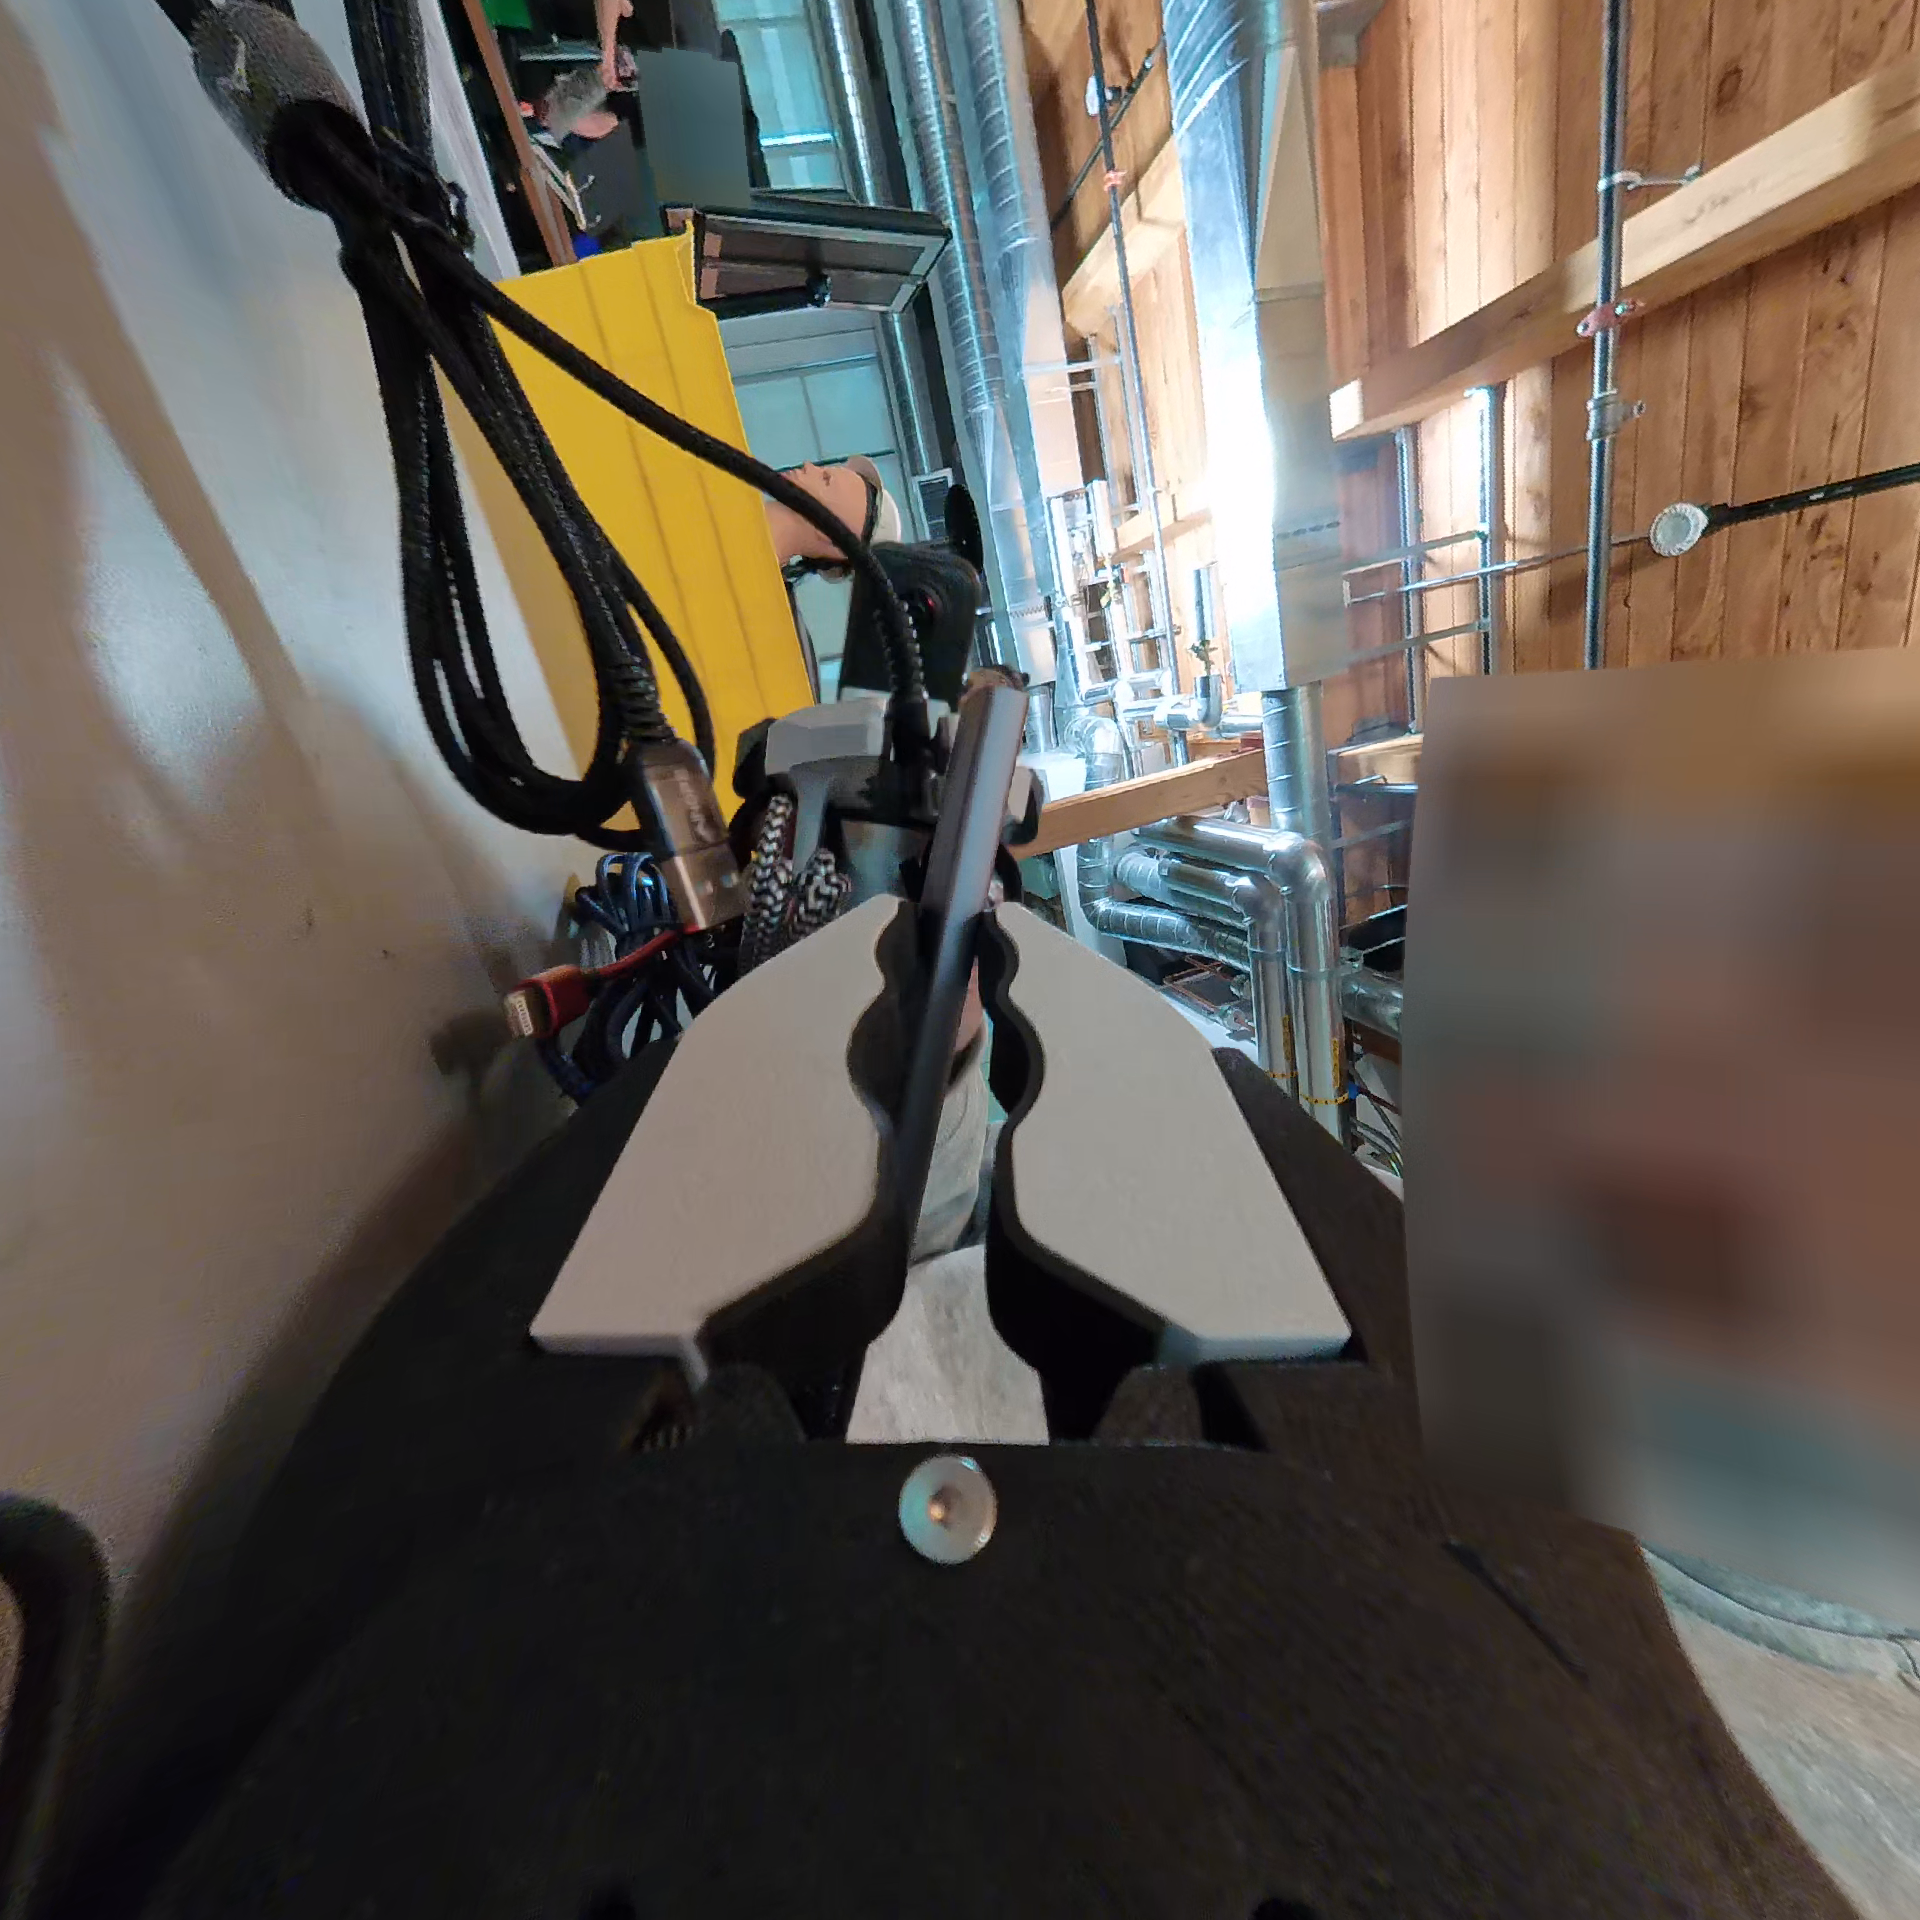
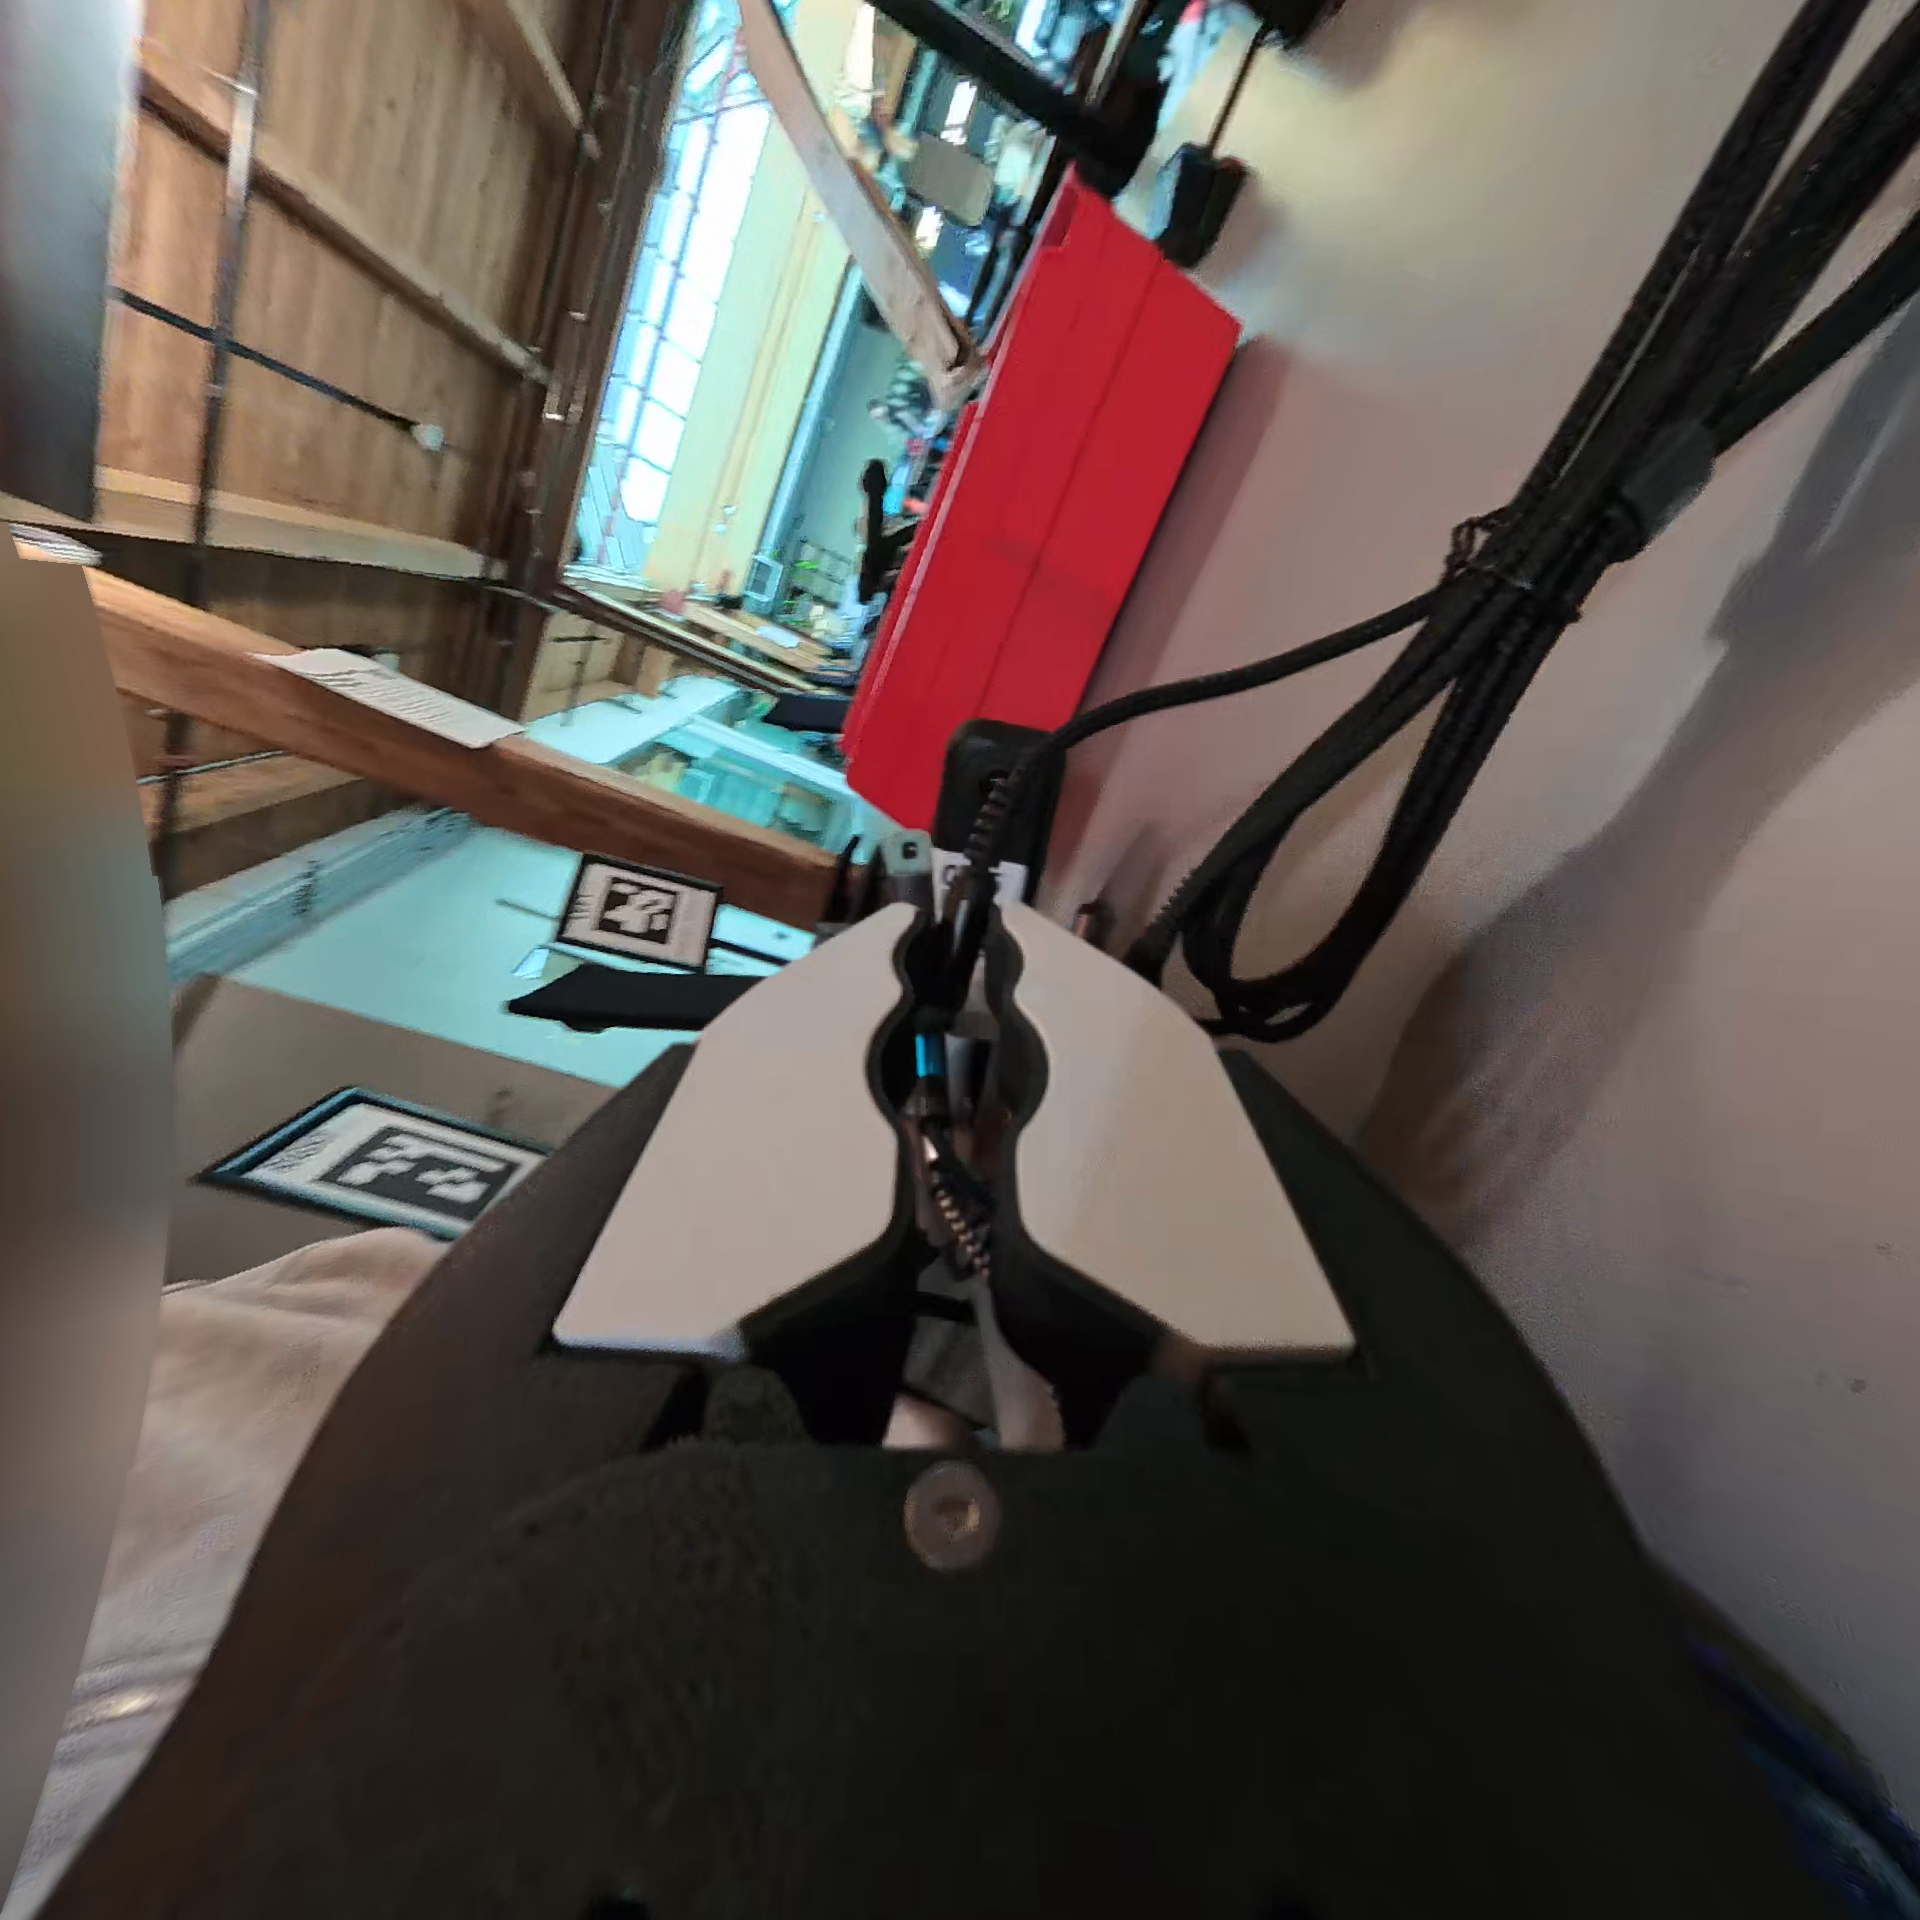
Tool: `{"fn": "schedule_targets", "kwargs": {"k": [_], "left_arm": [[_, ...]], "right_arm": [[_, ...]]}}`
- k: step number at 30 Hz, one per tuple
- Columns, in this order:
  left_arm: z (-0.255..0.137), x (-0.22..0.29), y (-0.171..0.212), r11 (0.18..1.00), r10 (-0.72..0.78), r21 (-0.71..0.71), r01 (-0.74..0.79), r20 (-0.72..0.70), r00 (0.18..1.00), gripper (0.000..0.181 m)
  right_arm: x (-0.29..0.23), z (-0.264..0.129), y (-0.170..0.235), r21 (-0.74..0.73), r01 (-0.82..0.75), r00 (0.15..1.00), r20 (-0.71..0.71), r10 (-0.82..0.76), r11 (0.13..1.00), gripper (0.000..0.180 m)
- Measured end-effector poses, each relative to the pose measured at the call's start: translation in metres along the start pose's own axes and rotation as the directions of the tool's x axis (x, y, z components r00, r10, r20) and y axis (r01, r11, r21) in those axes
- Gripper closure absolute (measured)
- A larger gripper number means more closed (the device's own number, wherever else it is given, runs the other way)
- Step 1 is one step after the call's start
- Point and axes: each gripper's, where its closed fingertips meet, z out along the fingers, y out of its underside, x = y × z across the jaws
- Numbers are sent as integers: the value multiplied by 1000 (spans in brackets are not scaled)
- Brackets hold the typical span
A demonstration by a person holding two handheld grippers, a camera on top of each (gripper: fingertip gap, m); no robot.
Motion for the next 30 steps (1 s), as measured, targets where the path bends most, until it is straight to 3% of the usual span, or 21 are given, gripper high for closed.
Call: {"fn": "schedule_targets", "kwargs": {"k": [1,30], "left_arm": [[0,0,-1,1000,-1,6,1,0,1000,169],[-3,4,-8,999,-5,51,6,-28,1000,168]], "right_arm": [[2,2,2,8,25,999,-35,-24,1000,171],[-9,11,5,52,357,921,-188,-342,933,169]]}}
